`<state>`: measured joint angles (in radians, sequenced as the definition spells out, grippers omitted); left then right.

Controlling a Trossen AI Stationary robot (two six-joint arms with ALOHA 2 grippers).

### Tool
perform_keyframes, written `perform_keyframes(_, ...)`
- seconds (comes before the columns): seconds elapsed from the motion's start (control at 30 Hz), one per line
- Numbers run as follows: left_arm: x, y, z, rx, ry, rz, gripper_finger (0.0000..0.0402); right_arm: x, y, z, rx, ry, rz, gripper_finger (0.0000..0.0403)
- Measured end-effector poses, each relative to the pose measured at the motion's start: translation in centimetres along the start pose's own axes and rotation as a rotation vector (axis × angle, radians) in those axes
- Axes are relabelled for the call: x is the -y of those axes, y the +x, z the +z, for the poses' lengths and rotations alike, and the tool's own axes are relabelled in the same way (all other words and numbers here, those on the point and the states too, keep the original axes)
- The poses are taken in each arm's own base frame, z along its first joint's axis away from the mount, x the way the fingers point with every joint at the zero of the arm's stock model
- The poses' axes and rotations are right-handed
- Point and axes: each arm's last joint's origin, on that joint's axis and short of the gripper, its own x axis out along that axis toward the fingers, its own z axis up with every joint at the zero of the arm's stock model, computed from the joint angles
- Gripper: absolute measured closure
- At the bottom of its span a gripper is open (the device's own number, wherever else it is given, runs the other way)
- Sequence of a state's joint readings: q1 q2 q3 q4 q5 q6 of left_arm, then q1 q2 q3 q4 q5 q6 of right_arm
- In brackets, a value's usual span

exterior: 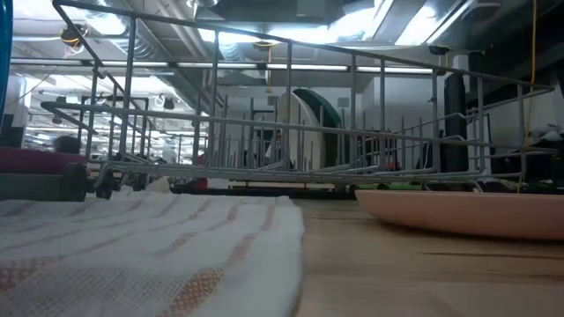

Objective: Sort dishes
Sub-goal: Put the blue plate into the dish rack

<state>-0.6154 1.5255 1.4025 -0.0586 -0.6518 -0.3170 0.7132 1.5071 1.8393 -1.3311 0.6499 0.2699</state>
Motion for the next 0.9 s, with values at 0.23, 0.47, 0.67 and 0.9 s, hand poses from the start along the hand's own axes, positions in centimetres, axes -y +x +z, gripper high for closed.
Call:
perform_keyframes(0.23, -3.9, -2.0, 4.3, 0.144, -0.082, 0.176, 0.0397, 3.7, -3.5, -1.1, 0.131, 0.019, -0.222, 0.0267)
perform_keyframes(0.47, -8.9, -1.9, 6.9, 0.268, -0.162, 0.477, 0.0398, 6.0, -5.6, -2.3, 0.173, 0.004, -0.364, 0.0267)
perform_keyframes(0.67, -13.6, -0.9, 8.1, 0.341, -0.241, 0.658, 0.0398, 7.3, -6.8, -3.4, 0.174, 0.004, -0.368, 0.0267)
perform_keyframes(0.9, -18.9, -0.3, 7.9, 0.349, -0.359, 0.839, 0.0398, 8.1, -7.3, -4.7, 0.126, -0.046, -0.379, 0.0267)
